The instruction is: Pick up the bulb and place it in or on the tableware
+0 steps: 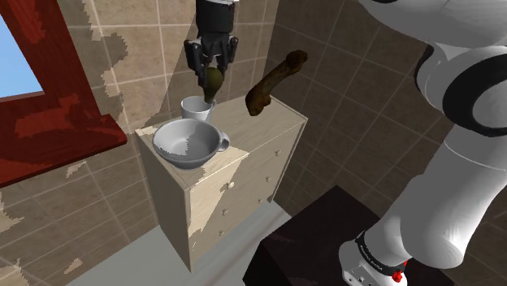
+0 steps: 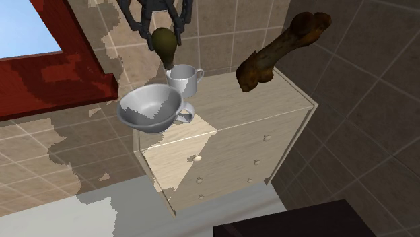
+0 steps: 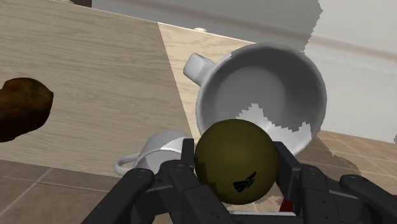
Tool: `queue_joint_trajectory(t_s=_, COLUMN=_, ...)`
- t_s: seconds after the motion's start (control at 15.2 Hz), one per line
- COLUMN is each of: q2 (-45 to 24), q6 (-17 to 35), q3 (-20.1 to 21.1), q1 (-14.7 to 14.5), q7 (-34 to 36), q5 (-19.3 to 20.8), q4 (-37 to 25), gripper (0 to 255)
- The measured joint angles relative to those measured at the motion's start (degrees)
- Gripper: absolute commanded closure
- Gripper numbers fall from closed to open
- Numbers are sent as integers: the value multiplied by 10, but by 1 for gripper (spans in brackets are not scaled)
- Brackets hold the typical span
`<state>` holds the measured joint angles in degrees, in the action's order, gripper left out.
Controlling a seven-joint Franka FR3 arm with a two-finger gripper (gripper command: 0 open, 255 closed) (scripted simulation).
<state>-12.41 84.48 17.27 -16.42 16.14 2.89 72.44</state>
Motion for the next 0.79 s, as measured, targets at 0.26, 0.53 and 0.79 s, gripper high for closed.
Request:
queue_joint_trajectory(t_s=0.26, q2=-70, q6=-37, q3=16, q1=-46, q7=50, q5=26, q4=-104, gripper=255)
queue_joint_trajectory(t_s=0.53, q2=-68, q6=-15, q3=19, q1=-53, q7=63, q5=26, q4=-79, gripper=255)
queue_joint_trajectory(t_s=0.79, q2=-55, q6=22, q3=19, q1=-47, q7=63, q5=21, q4=-29, gripper=255)
